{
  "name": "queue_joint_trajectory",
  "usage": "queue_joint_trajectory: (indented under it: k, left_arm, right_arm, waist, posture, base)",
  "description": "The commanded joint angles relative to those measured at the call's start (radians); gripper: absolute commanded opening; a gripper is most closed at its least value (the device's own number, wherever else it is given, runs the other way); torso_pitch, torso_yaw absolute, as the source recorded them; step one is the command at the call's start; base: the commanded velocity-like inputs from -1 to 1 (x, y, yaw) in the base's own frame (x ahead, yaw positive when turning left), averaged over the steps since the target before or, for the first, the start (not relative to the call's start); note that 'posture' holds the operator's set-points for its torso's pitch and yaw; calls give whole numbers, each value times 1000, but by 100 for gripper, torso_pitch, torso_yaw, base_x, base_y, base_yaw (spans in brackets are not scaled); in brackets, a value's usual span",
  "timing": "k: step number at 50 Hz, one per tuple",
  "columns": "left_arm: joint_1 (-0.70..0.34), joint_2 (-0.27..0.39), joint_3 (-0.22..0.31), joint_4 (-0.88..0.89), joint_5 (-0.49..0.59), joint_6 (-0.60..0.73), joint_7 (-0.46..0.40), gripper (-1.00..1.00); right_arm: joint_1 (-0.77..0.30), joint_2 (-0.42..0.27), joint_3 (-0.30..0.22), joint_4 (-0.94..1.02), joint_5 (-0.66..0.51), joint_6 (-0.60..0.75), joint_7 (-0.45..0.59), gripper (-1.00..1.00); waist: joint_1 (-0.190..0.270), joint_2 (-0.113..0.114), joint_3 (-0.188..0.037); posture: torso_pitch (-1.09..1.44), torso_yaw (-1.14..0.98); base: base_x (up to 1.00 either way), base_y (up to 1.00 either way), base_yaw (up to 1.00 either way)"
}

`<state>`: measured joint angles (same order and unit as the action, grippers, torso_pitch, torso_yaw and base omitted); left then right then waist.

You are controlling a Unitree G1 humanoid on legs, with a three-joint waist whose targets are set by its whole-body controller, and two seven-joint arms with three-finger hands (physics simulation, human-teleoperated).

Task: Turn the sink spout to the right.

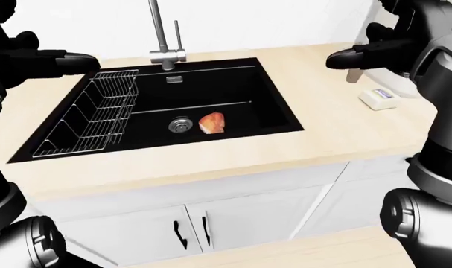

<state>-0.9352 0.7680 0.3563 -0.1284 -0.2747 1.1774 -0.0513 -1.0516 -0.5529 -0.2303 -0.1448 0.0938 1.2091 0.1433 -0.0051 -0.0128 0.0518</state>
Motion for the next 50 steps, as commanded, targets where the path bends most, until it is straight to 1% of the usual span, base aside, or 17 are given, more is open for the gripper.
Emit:
queue_joint_trajectory:
  k: [1,5,6,7,8,9,17,19,21,22,24,29,30,31,34,35,50]
  left_arm:
    - [-34,30,28,-33,6,-31,11,100]
    - [-35,39,30,-30,0,-31,15,100]
    - [-37,42,32,-31,-3,-28,15,100]
    - [-39,46,32,-32,-5,-25,16,100]
    - [-40,50,34,-33,-8,-22,17,100]
    - [-42,55,36,-33,-11,-20,18,100]
    - [-44,77,46,-37,-31,-9,25,100]
    - [-46,85,49,-35,-37,-7,27,100]
    - [-45,90,51,-35,-42,-6,30,100]
    - [-44,92,53,-36,-45,-5,32,100]
    - [-42,95,56,-38,-51,-3,35,100]
    - [-40,109,65,-40,-67,5,45,100]
    - [-41,112,66,-39,-72,6,47,100]
    - [-40,117,63,-37,-75,5,47,100]
    - [-35,130,56,-41,-83,5,44,100]
    - [-34,128,61,-45,-88,6,43,100]
    - [-38,144,62,-50,-133,22,64,100]
  right_arm:
    - [-40,-12,-6,-36,2,-35,6,100]
    - [-48,-17,-6,-38,-1,-26,10,100]
    - [-48,-17,-6,-40,-2,-25,11,100]
    - [-48,-16,-7,-43,-2,-23,11,100]
    - [-48,-16,-6,-43,-3,-23,12,100]
    - [-49,-15,-6,-42,-4,-24,12,100]
    - [-47,-13,-8,-48,-6,-21,14,100]
    - [-47,-13,-8,-43,-7,-25,14,100]
    - [-48,-12,-7,-43,-7,-25,14,100]
    - [-49,-11,-6,-44,-7,-23,14,100]
    - [-50,-11,-6,-47,-8,-21,14,100]
    - [-54,-16,-8,-55,-8,-12,17,100]
    - [-53,-12,-15,-60,-5,-13,15,100]
    - [-54,-13,-14,-63,-4,-12,15,100]
    - [-54,-14,-16,-63,1,-11,13,100]
    - [-52,-14,-16,-63,1,-12,12,100]
    - [-54,-28,-21,-70,16,0,5,100]
  waist:
    - [4,2,-24]
    - [-7,59,-23]
    - [-11,87,-33]
    - [-14,119,-66]
    - [-4,90,-29]
    - [-11,109,-18]
    - [8,41,-20]
    - [15,10,-23]
    - [20,-48,-40]
    - [13,-10,-31]
    - [12,-31,-25]
    - [6,-7,-61]
    - [0,-3,-39]
    - [-4,-3,-40]
    - [-14,56,-10]
    - [-16,22,-13]
    - [-10,37,-5]
  posture:
    - [0,0]
    - [0,0]
    - [0,0]
    - [0,0]
    - [0,0]
    - [0,0]
    - [0,0]
    - [0,0]
    - [0,0]
    - [0,0]
    - [0,0]
    - [0,0]
    - [0,0]
    - [0,0]
    - [0,0]
    - [0,0]
    - [0,0]
  base:
    - [25,0,0]
    - [25,0,0]
    - [25,0,0]
    - [25,0,0]
    - [25,0,0]
    - [26,0,0]
    - [25,0,0]
    - [25,0,0]
    - [25,0,0]
    - [25,0,0]
    - [25,0,0]
    - [25,0,0]
    - [0,0,0]
    - [0,0,0]
    - [0,0,0]
    - [0,0,0]
    - [0,0,0]
